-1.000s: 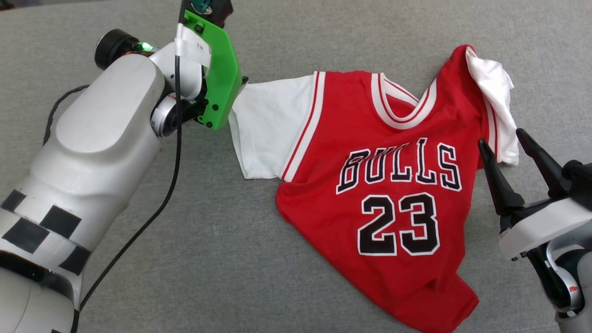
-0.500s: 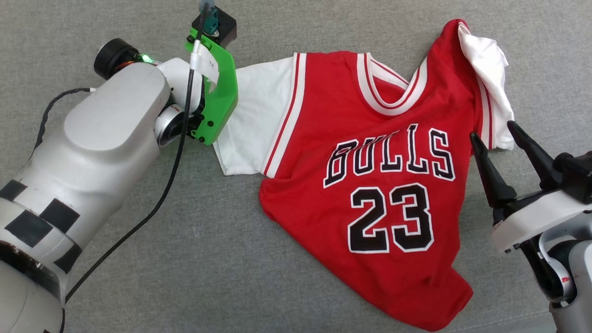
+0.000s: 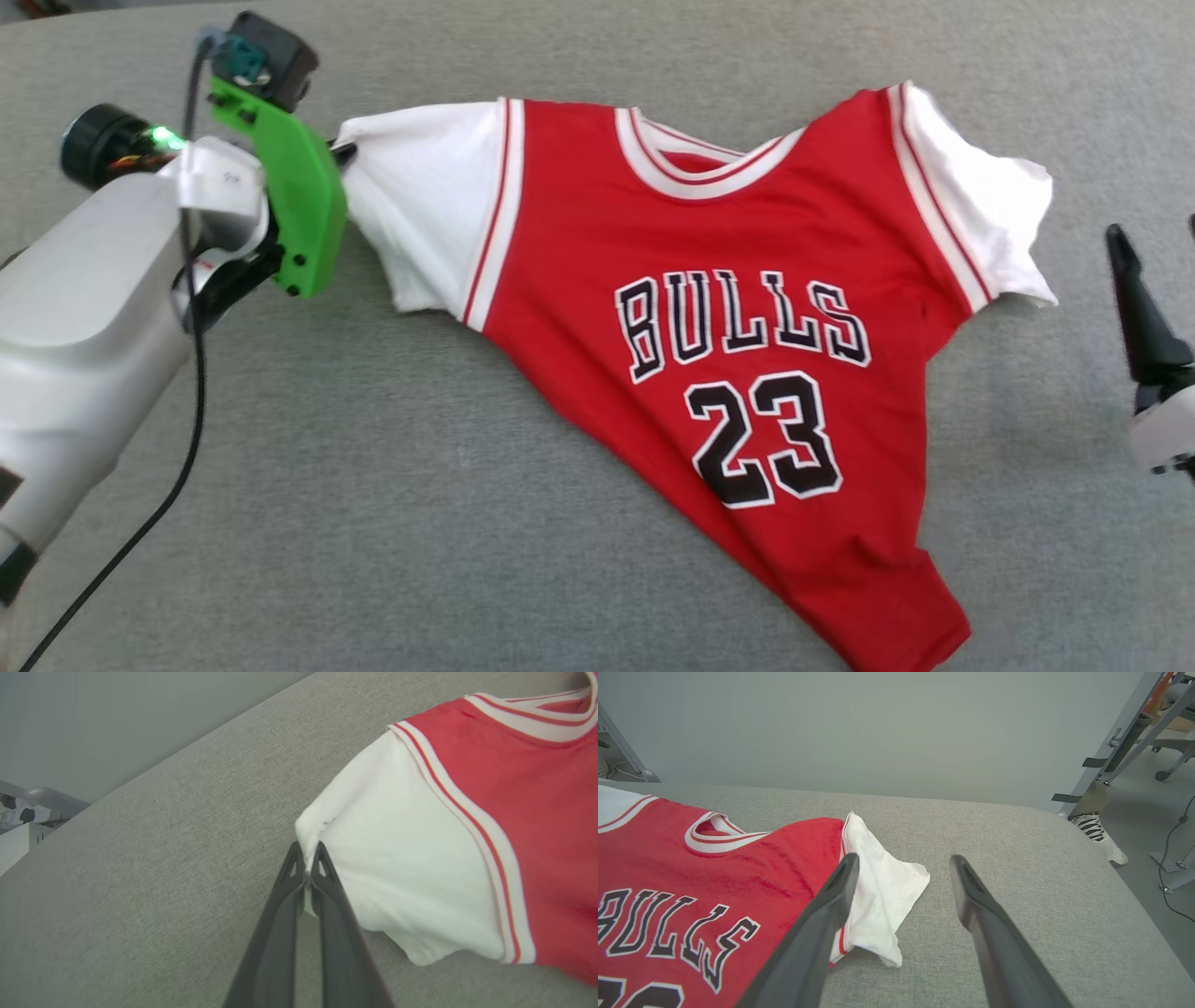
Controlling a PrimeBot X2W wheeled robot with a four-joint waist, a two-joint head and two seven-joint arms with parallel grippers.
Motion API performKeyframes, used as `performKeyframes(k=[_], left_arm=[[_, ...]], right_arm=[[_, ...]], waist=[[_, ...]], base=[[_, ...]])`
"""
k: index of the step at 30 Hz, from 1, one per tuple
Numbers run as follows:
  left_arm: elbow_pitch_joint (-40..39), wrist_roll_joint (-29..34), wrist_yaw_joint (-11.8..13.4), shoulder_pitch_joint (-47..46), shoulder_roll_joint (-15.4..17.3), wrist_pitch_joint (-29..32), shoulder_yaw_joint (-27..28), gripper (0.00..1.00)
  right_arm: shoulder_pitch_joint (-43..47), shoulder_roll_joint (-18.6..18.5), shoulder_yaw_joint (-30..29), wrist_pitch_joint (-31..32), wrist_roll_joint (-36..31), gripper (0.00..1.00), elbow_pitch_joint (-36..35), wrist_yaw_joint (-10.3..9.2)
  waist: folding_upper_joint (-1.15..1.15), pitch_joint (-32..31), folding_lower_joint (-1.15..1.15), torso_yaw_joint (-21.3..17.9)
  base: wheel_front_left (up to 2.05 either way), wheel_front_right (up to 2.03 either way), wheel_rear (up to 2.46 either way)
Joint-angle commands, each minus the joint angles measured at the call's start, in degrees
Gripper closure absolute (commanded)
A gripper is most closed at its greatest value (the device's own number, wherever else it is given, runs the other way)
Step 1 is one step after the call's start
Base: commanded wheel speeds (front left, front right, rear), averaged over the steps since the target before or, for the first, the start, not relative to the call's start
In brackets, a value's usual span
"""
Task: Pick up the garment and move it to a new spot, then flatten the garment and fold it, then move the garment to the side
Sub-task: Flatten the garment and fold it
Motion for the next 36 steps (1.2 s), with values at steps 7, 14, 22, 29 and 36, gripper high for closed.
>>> performKeyframes(k=[7, 14, 22, 29, 36], left_arm=[[-4.3, -0.9, 2.5, 4.1, 4.5, -3.2, 1.5, 1.0], [-9.8, 0.0, 5.8, 4.4, 5.3, -5.5, 2.4, 1.0], [-15.0, 2.0, 8.6, 2.1, 4.4, -6.6, 2.9, 1.0], [-18.2, 3.7, 9.8, -0.2, 3.6, -7.3, 3.1, 1.0], [-19.4, 4.8, 10.7, -0.9, 3.6, -8.3, 3.2, 1.0]], right_arm=[[-6.5, -7.8, -1.1, 8.8, 2.7, 0.0, -1.1, -0.04], [-18.6, -16.9, 6.0, 28.2, 12.1, 0.0, 5.3, -0.04], [-31.5, -21.2, 16.1, 50.4, 19.2, 0.0, 15.1, -0.04], [-37.8, -19.1, 18.3, 51.4, 17.1, 0.0, 23.0, -0.04], [-37.1, -16.4, 21.8, 47.9, 16.2, 0.0, 30.6, -0.04]], waist=[[0.0, -2.2, 0.0, 6.4], [0.0, 0.2, 0.0, 9.1], [0.0, 4.9, 0.0, 11.8], [0.0, 9.2, 0.0, 13.9], [0.0, 11.4, 0.0, 14.6]], base=[[0.0, 0.0, 0.0], [0.0, 0.0, 0.0], [0.0, 0.0, 0.0], [0.0, 0.0, 0.0], [0.0, 0.0, 0.0]])
